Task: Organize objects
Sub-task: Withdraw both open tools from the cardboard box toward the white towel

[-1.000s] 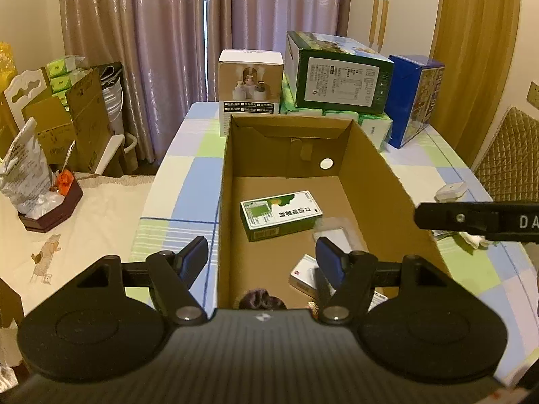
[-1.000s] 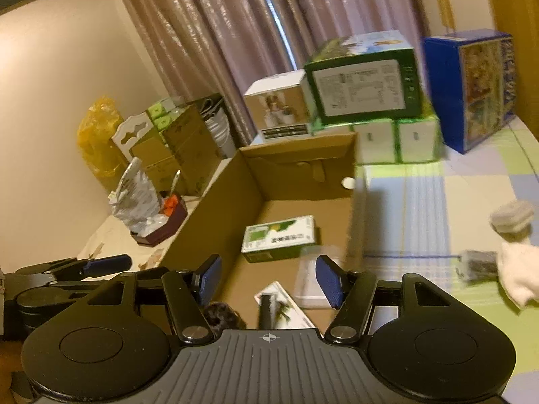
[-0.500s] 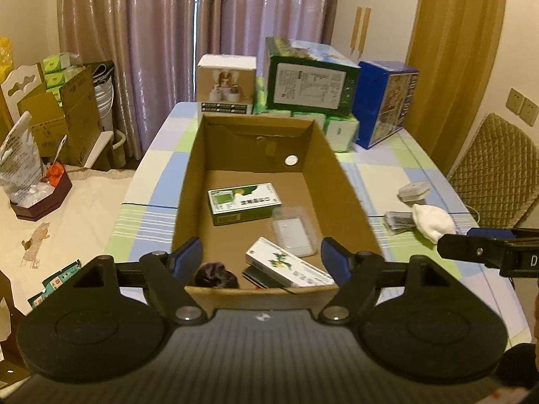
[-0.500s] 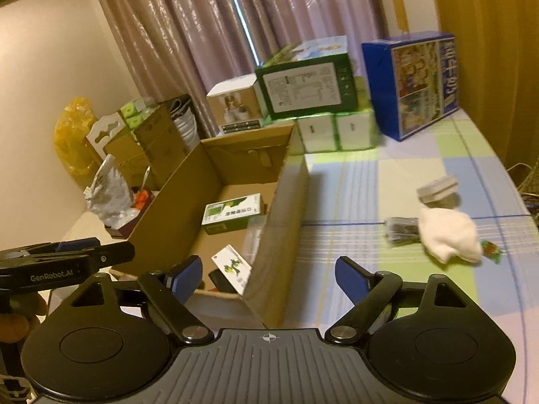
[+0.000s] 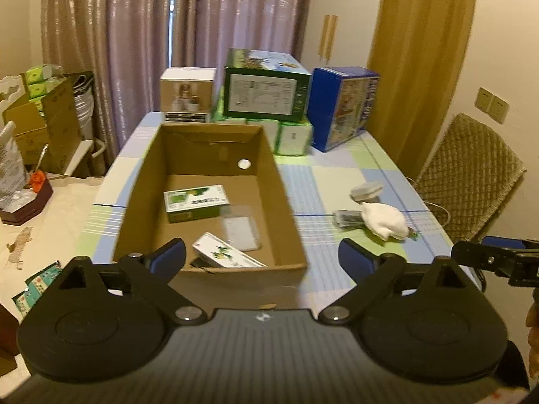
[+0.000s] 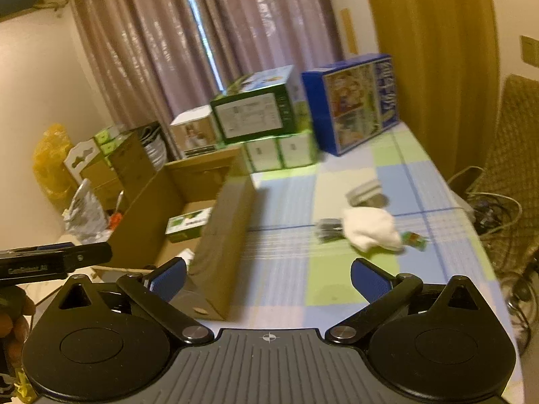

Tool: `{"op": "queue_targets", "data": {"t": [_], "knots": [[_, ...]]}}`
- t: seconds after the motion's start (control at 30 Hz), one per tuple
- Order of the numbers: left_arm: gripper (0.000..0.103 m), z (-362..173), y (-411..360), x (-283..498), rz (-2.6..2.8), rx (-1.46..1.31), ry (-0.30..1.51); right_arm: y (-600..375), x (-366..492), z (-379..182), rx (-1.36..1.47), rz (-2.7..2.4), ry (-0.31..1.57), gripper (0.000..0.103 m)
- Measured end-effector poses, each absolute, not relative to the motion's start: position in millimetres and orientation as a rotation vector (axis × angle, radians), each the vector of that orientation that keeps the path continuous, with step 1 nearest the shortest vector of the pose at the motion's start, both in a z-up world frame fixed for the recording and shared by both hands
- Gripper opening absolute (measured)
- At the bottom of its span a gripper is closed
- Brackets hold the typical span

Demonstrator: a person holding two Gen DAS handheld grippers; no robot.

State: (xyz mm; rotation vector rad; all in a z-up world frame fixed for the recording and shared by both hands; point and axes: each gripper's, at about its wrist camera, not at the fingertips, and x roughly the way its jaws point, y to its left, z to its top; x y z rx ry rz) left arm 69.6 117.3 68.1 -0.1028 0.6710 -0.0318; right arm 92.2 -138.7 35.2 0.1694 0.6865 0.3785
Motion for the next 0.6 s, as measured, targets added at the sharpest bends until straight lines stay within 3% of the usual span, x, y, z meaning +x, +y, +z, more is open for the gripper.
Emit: {"op": "queue_targets", "data": {"t": [0.1, 0.6], "knots": [[0.101, 66.9, 102.3, 68.8, -0.059, -0.094, 0.677, -159.6, 88.7, 33.9, 0.203, 0.346, 0.695, 0.101], [0.102, 52.5, 20.7, 90.6, -0.197, -0.027, 0.703, -239.6, 83.2, 23.7, 0.26, 0.198, 0.707, 0.101]]}}
